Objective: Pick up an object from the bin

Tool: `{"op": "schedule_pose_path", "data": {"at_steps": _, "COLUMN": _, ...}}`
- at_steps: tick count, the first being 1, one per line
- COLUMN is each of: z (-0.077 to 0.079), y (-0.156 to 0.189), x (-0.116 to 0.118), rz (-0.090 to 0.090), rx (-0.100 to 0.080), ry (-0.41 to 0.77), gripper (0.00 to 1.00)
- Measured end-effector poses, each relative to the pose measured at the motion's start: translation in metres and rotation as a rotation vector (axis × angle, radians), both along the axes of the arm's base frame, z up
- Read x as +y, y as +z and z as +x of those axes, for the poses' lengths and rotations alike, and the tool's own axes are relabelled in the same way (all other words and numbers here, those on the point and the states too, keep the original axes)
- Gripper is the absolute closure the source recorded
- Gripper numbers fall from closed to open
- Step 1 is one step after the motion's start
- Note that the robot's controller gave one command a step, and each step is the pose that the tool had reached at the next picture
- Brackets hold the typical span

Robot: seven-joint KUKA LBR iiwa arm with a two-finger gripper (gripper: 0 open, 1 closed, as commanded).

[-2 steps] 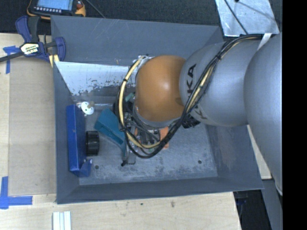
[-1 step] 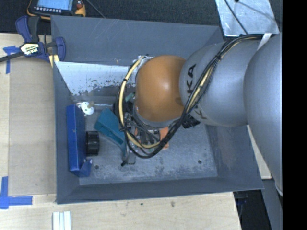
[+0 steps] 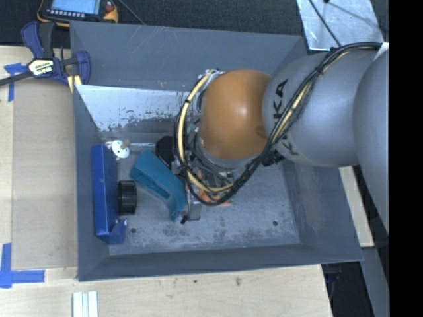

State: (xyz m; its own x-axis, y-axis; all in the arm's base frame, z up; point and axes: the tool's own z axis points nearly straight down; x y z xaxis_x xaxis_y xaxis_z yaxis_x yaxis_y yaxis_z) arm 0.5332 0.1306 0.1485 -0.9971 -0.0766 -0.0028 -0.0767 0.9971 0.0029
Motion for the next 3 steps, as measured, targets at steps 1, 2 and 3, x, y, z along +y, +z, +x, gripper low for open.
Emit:
{"op": "schedule_pose_path", "data": {"at_steps": 1, "z": 0.047, "y": -0.016, "x": -0.021, "rz": -0.003, "rx": -0.003, "ry": -0.041, "gripper": 0.00}}
{"op": "schedule_pose_path", "data": {"at_steps": 2, "z": 0.068, "y": -0.049, "x": -0.011, "rz": -0.003, "rx": -0.009, "ry": -0.036, "gripper": 0.00}}
{"op": "schedule_pose_path", "data": {"at_steps": 3, "z": 0.077, "y": -0.061, "x": -0.031, "rz": 0.004, "rx": -0.030, "ry": -0.012, "gripper": 0.00}}
